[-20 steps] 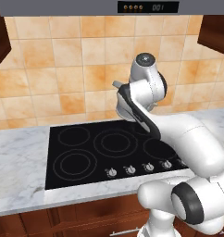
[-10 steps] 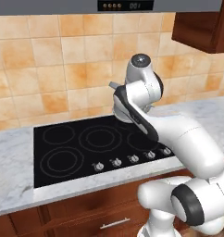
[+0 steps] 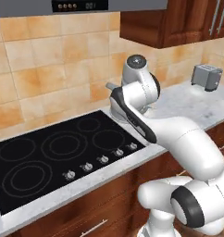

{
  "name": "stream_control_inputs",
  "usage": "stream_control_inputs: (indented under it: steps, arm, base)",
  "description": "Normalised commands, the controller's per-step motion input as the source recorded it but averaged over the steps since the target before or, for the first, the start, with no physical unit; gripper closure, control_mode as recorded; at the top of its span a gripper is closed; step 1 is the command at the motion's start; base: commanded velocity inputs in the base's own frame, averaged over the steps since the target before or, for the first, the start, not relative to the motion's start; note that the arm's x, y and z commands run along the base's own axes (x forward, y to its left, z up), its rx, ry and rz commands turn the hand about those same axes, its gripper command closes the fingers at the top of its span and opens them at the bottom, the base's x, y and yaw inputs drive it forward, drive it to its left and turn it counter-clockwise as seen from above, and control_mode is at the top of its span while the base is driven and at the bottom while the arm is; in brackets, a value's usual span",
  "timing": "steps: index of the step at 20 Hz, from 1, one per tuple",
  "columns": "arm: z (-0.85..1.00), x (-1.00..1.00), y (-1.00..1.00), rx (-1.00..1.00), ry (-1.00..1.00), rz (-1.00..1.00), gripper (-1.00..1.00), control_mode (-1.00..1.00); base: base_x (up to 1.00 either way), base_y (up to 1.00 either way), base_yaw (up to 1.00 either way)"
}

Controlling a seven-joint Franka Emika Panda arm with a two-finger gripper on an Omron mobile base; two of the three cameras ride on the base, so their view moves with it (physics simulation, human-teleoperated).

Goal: The kettle is done boiling. Turn off the stove, then wait for 300 timesteps before moving the kettle to the dining table.

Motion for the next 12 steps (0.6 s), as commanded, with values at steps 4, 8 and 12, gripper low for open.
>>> stream_control_inputs:
  steps: [4,8,12]
  arm:
    - [0.0,0.0,0.0,0.0,0.0,0.0,1.0,1.0]
    - [0.0,0.0,0.0,0.0,0.0,0.0,1.0,1.0]
    - [0.0,0.0,0.0,0.0,0.0,0.0,1.0,1.0]
  base:
    - [-0.27,-0.23,-0.55]
    - [-0.18,-0.39,-0.52]
    - [-0.12,-0.46,-0.49]
